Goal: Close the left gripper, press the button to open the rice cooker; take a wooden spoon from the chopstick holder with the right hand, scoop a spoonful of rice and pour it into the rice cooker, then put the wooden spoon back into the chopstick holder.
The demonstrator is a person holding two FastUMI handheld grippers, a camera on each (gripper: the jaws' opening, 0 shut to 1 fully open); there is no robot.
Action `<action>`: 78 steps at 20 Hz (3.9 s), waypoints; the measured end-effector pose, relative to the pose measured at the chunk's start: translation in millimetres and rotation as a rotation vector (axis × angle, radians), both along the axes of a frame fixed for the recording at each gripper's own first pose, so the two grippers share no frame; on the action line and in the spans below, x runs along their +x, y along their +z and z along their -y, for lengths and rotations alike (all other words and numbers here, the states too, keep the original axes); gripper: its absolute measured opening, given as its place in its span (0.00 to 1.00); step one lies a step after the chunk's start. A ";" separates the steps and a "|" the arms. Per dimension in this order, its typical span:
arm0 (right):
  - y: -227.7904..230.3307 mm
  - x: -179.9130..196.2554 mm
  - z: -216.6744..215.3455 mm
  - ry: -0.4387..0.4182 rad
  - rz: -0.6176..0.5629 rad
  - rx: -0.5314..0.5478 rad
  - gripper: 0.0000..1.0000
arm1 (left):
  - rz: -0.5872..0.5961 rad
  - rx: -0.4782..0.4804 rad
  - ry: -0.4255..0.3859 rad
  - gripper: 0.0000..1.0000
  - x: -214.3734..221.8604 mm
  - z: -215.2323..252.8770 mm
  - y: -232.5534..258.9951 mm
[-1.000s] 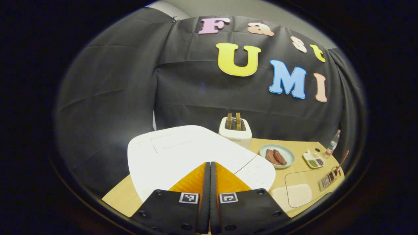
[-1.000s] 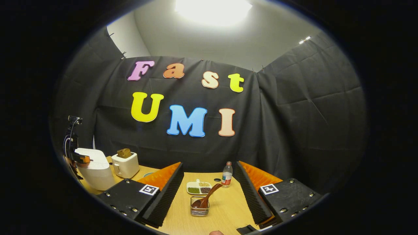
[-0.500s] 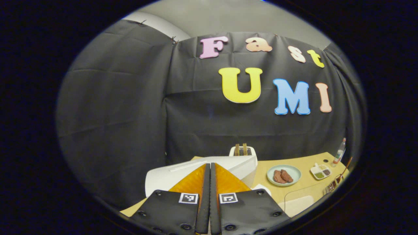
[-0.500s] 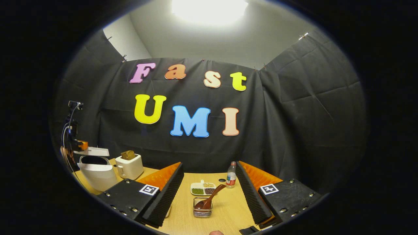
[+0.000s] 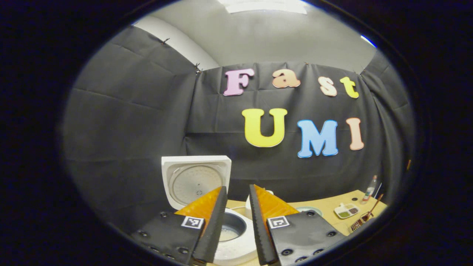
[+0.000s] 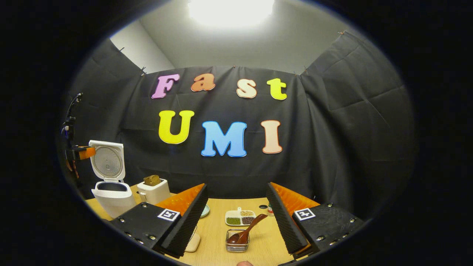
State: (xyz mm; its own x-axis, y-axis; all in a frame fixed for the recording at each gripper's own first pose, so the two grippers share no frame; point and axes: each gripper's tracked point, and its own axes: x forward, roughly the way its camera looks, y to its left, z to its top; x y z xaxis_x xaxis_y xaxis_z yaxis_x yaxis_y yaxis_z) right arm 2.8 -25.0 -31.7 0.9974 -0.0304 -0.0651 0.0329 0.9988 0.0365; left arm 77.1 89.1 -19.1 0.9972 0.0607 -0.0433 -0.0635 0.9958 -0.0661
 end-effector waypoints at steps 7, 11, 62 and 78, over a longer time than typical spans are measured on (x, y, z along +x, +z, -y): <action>-15.8 48.0 21.4 0.001 -0.007 0.017 0.97 | 0.041 0.037 -0.021 0.93 -45.9 40.3 23.6; -38.2 70.1 30.5 0.005 -0.053 0.034 0.97 | 0.031 0.043 -0.024 0.91 -65.5 53.9 23.8; -140.4 100.4 0.0 -0.019 -0.424 0.210 0.10 | -0.006 0.092 0.015 0.96 -131.2 -7.6 11.6; -141.6 77.6 -147.6 0.075 -0.424 0.252 0.10 | -0.042 0.072 0.013 0.96 -126.5 -115.7 -20.5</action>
